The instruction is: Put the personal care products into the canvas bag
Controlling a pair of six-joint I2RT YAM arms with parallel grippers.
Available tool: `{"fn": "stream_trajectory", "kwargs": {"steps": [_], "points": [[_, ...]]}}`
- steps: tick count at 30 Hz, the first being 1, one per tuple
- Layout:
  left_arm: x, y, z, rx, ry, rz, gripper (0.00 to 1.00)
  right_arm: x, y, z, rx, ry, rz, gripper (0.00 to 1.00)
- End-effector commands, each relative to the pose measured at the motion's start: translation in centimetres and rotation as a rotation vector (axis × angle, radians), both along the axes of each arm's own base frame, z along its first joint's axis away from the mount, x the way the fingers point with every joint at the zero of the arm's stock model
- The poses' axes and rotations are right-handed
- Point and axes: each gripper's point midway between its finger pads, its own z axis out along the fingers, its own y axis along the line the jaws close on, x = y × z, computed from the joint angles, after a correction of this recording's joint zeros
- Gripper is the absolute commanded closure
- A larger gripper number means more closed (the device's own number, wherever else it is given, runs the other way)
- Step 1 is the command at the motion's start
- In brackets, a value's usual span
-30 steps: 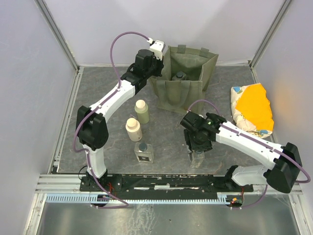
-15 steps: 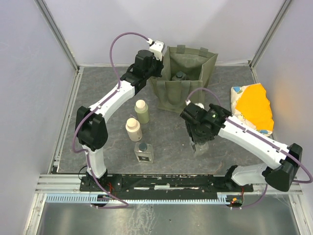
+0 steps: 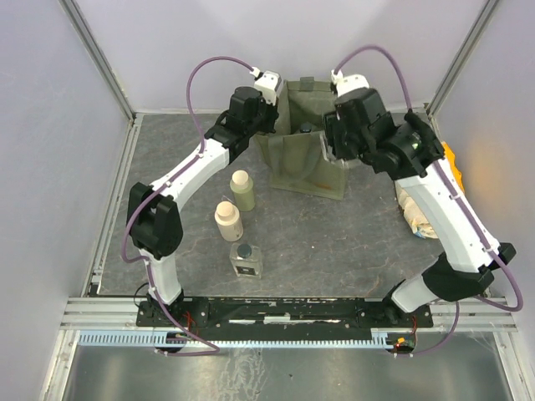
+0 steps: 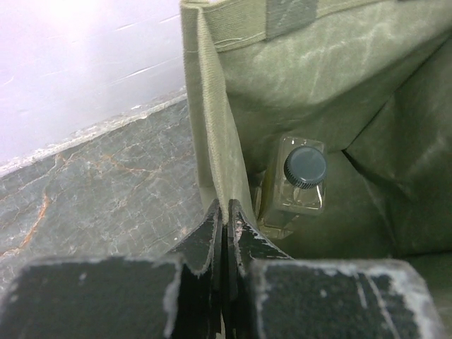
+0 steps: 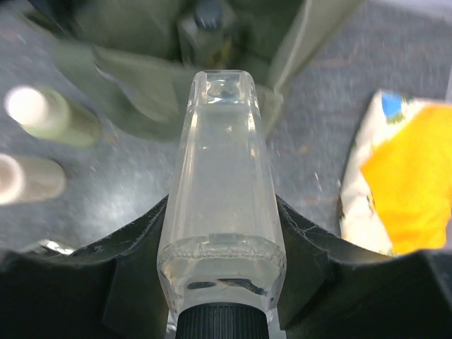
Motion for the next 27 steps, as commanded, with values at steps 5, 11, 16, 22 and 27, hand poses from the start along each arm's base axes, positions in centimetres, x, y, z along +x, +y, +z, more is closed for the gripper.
{"fn": "stream_trajectory", "kwargs": {"steps": [5,11,16,22,27], "points": [[-1.3,0.5,3.6,-0.045,-0.066,-0.013,0.97,4.9,5.4,14.9,0.234,-0.490,0.204,1.00],[-1.6,0.5,4.1,-0.049,-0.076,-0.020,0.97,8.7,6.2,16.1,0.212,-0.553,0.221,1.00],[-1.8,1.0,4.9,-0.039,-0.092,-0.009,0.97,12.3,5.2,12.6,0.258,-0.453,0.158,1.00],[-2.0,1.5,5.4,-0.032,-0.097,0.008,0.97,15.9,3.0,8.2,0.239,-0.331,0.055,1.00],[-2.0,2.1,5.1,-0.024,-0.103,0.036,0.97,17.7,0.8,4.9,0.265,-0.214,-0.067,1.00]]}}
